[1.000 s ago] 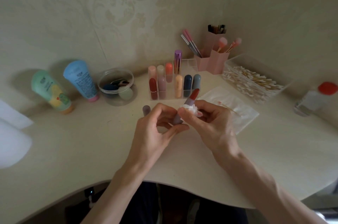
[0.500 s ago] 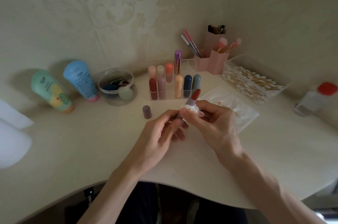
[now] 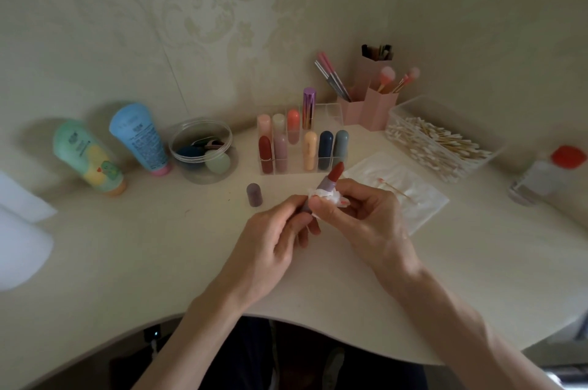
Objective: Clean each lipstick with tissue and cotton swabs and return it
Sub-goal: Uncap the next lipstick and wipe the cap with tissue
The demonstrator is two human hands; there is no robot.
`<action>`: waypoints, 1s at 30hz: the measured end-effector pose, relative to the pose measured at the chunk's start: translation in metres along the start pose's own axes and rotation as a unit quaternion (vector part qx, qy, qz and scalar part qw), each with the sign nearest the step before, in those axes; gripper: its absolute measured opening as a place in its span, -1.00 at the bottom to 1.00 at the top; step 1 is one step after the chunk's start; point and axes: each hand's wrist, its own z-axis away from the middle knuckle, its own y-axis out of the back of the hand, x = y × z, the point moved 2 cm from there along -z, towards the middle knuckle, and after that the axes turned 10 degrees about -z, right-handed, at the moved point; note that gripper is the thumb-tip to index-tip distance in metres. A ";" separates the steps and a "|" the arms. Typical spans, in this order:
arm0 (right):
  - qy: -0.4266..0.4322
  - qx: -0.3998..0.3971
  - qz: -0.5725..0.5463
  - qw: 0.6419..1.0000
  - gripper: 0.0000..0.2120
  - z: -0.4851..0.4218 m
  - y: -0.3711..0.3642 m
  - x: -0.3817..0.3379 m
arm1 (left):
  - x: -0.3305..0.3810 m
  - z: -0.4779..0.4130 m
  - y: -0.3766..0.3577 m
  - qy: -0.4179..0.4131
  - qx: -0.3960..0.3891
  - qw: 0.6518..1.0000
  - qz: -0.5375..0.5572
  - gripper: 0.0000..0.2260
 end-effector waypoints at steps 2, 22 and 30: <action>0.003 0.019 0.002 1.000 -0.87 -0.001 0.000 0.000 | 0.004 0.001 -0.001 -0.012 0.013 1.000 -0.021 -0.83; 0.009 0.020 -0.021 1.000 -0.84 -0.001 0.001 -0.004 | 0.000 -0.002 0.002 0.042 0.006 0.995 0.089 -0.83; -0.002 0.031 -0.005 1.000 -0.85 0.000 -0.001 -0.001 | -0.001 -0.001 0.002 0.070 0.086 0.989 0.094 -0.87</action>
